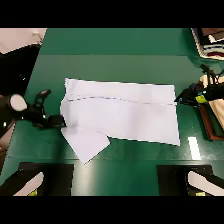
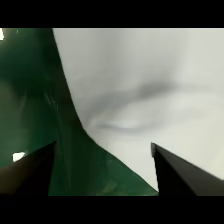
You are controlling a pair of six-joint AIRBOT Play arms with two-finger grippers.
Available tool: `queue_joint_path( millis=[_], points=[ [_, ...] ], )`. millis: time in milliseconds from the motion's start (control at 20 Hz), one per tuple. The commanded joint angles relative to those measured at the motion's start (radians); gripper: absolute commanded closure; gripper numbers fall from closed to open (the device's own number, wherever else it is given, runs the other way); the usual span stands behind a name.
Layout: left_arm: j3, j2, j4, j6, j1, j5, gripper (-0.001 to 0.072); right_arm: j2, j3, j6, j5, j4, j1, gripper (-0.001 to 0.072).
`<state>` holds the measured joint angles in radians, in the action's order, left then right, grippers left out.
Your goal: Fold the shirts.
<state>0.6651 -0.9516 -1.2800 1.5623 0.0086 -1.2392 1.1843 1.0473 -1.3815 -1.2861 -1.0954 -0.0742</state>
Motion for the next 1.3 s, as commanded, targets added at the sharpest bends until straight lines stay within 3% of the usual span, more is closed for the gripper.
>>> queue_joint_path(
  millis=[0, 400, 450, 500, 550, 600, 650, 950, 1000, 1050, 1250],
  points=[
    [-0.157, 0.090, 0.079, 0.036, 0.000, 0.024, -0.0007, -0.111, -0.084, 0.004, 0.047, 0.005, -0.010, 0.0313],
    [-0.238, 0.090, 0.209, 0.036, -0.072, 0.205, -0.0005, -0.151, -0.085, 0.004, 0.050, 0.005, -0.010, 0.0313],
    [-0.238, 0.090, 0.220, 0.039, -0.085, 0.211, 0.0056, -0.151, -0.085, 0.004, 0.050, 0.005, -0.010, 0.0314],
    [-0.238, 0.090, 0.231, 0.038, -0.090, 0.211, 0.0302, -0.151, -0.085, 0.004, 0.048, 0.005, -0.010, 0.0314],
    [-0.238, 0.090, 0.246, 0.035, -0.090, 0.210, 0.0481, -0.151, -0.085, 0.004, 0.045, 0.005, -0.011, 0.0314],
    [-0.238, 0.090, 0.252, 0.035, -0.090, 0.209, 0.0621, -0.151, -0.085, 0.004, 0.040, 0.004, -0.012, 0.0314],
    [-0.235, 0.090, 0.256, 0.035, -0.090, 0.204, 0.0683, -0.151, -0.085, 0.004, 0.023, 0.002, -0.018, 0.0314],
    [-0.121, 0.174, 0.216, 0.015, -0.090, 0.084, 0.0683, -0.163, -0.153, 0.003, -0.158, -0.148, -0.248, 0.0312],
    [-0.111, 0.186, 0.217, 0.016, -0.090, 0.084, 0.0683, -0.174, -0.213, 0.003, -0.152, -0.159, -0.301, 0.0256],
    [-0.103, 0.186, 0.217, 0.015, -0.090, 0.084, 0.0682, -0.177, -0.281, 0.003, -0.148, -0.161, -0.355, 0.0147],
    [-0.102, 0.186, 0.217, 0.016, -0.090, 0.119, 0.0683, -0.128, -0.486, 0.005, -0.114, -0.105, -0.429, 0.0158]
  ],
)
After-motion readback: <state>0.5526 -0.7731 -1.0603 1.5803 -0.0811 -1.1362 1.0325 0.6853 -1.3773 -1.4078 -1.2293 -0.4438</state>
